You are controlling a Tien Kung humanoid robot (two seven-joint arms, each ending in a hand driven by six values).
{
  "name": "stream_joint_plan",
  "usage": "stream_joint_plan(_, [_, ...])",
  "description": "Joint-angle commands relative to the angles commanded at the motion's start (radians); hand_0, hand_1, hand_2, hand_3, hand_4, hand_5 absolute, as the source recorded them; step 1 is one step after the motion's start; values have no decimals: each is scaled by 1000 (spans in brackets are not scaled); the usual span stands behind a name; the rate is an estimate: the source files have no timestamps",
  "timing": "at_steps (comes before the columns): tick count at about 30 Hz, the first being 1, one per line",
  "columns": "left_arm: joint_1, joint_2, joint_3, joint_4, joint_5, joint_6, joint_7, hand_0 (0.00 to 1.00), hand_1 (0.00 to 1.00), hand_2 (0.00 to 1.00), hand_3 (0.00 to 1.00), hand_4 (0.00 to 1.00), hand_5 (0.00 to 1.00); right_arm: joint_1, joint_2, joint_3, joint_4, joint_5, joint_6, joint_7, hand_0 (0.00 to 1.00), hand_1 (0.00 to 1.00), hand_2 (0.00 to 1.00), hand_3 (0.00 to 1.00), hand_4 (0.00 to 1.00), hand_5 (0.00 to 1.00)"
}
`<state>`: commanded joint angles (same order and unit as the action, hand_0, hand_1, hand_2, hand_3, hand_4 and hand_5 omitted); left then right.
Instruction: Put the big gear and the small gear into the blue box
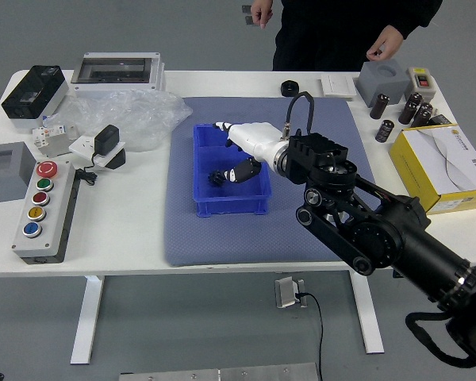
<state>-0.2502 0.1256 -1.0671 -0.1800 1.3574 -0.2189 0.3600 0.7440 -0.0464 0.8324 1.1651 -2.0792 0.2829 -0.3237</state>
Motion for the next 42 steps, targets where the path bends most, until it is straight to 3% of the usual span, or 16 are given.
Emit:
stream_joint_plan(5, [1, 1, 0, 0, -5, 2, -1, 892, 884, 877, 896, 835, 695, -10, -54, 49, 44, -5, 13, -4, 729, 716, 867, 998, 834, 333])
stream_joint_plan(11, [2, 3, -3, 0, -10, 4, -1, 892, 885, 877, 896, 832, 694, -50, -156, 105, 99, -6, 35, -12, 733, 716, 860, 995, 841, 344])
stream_joint_plan(12, [1, 3, -3, 0, -11, 4, -2, 892, 885, 878, 897, 831, 694, -57, -170, 112, 104, -5, 40, -12, 722, 703, 828, 933, 837, 344])
stream_joint_plan(19, [-1, 2, -2, 0, -17, 5, -3, 892, 885, 878, 897, 830, 694, -112, -260, 140, 101, 7, 95, -15, 724, 708, 817, 906, 825, 333])
stream_joint_plan(28, [-3, 0, -1, 0, -19, 5, -5, 892, 886, 879, 898, 831, 695, -137, -292, 106, 33, -18, 164, -19, 735, 721, 820, 887, 819, 328])
stream_joint_plan(41, [-4, -2, 0, 0, -21, 5, -4, 892, 886, 879, 899, 829, 694, -142, -289, 74, -4, -18, 179, -25, 732, 718, 810, 856, 802, 310])
stream_joint_plan(42, [-4, -2, 0, 0, -21, 5, -4, 892, 886, 880, 899, 828, 693, -142, -288, 72, -4, -18, 176, -27, 696, 661, 741, 778, 775, 306])
